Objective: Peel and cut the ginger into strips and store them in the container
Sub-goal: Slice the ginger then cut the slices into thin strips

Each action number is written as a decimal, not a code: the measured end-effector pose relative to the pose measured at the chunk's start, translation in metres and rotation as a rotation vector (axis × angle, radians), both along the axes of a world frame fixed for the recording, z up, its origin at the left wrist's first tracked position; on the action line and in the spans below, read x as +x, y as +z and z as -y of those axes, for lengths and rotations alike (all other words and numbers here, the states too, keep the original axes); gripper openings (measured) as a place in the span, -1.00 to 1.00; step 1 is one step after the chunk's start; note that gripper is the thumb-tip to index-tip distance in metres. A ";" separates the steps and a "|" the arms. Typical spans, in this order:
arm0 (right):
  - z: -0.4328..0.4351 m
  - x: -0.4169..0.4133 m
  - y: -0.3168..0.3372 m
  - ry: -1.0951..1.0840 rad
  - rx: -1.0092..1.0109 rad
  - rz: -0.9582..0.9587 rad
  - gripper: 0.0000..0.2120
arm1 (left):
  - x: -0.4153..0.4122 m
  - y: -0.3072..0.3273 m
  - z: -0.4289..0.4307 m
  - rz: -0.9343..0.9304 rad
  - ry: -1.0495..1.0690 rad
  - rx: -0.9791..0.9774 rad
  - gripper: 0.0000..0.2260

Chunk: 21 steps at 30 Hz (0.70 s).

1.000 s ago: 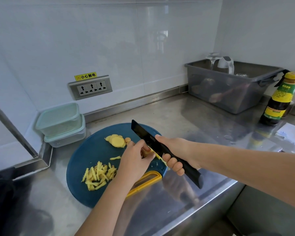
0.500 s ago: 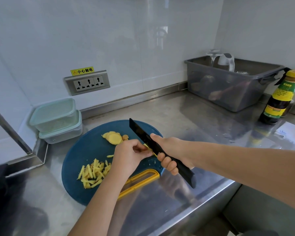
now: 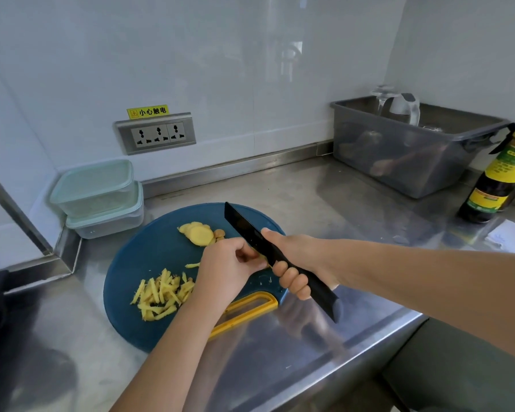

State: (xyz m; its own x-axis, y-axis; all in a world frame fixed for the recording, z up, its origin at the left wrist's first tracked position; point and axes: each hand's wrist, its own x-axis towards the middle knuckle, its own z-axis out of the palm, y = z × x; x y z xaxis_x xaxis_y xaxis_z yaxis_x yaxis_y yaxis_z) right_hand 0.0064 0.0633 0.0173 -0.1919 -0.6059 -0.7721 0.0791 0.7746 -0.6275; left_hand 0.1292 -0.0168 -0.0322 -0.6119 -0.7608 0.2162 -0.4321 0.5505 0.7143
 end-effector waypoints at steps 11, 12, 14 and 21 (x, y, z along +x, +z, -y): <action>0.015 0.014 -0.013 -0.091 -0.018 -0.040 -0.36 | 0.002 -0.006 0.006 -0.013 0.013 0.026 -0.90; 0.013 0.014 -0.014 -0.121 -0.029 -0.017 -0.36 | 0.002 -0.006 0.006 -0.018 0.008 0.034 -0.90; 0.009 0.013 -0.016 -0.176 -0.051 0.035 -0.36 | 0.002 -0.006 0.005 -0.028 -0.003 0.038 -0.88; 0.002 0.005 -0.005 -0.171 -0.074 0.073 -0.38 | 0.005 -0.001 0.003 -0.028 -0.023 0.049 -0.88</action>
